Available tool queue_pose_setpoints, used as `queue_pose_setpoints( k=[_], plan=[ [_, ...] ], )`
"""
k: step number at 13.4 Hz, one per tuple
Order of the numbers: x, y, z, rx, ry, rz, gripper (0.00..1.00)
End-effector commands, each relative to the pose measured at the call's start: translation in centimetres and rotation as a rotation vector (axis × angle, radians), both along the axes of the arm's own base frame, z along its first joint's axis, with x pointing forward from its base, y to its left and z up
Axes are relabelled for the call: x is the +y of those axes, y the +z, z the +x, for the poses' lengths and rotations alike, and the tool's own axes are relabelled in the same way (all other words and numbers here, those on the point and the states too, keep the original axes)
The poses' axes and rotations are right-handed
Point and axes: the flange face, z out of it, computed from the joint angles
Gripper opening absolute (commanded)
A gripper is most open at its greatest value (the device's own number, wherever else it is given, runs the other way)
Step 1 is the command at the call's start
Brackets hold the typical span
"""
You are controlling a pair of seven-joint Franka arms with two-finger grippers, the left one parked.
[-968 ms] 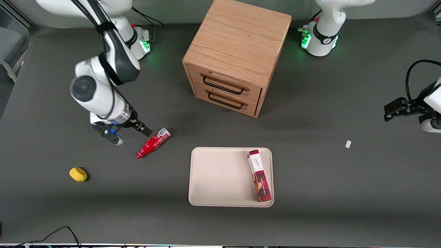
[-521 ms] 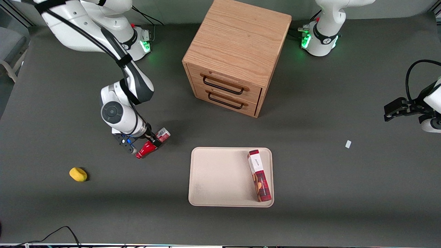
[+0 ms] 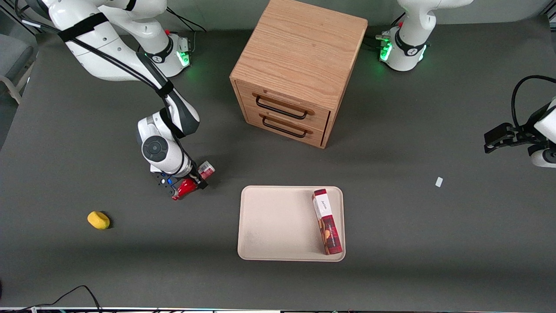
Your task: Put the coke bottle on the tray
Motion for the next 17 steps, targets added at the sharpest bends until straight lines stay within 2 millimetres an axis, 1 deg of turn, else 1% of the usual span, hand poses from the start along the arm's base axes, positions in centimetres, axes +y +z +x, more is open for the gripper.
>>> queue_pose_setpoints(
  k=[1,2,3,4,5,6,8,9,10,11,13,14,15,16,17],
  plan=[
    [0.1,-0.2,0.7,-0.024,-0.006,-0.008,0.4],
    [-0.2,0.2,1.2,-0.032,-0.009,-0.008,0.17],
    [0.0,0.8,1.6,-0.041,-0.005,-0.007,0.0],
    [0.2,1.5,2.0,-0.054,-0.002,-0.004,0.0],
    [0.3,2.9,2.7,-0.066,0.003,-0.007,0.0],
    [0.5,4.8,3.7,-0.056,0.016,-0.022,0.0],
    [0.9,9.8,6.3,-0.034,0.1,-0.045,0.0],
    [2.4,12.7,7.5,-0.039,0.146,-0.035,0.0],
    [3.5,15.5,8.6,-0.054,0.192,-0.025,0.0],
    [4.1,18.4,9.8,-0.08,0.255,-0.016,0.0],
    [4.9,23.1,11.2,-0.135,0.399,-0.003,0.0],
    [5.9,25.0,11.5,-0.168,0.477,0.002,0.0],
    [6.3,25.8,11.9,-0.186,0.559,0.007,0.0],
    [7.9,26.7,12.1,-0.213,0.633,0.014,0.0],
    [9.3,26.9,12.4,-0.233,0.673,0.024,0.0]
  ],
)
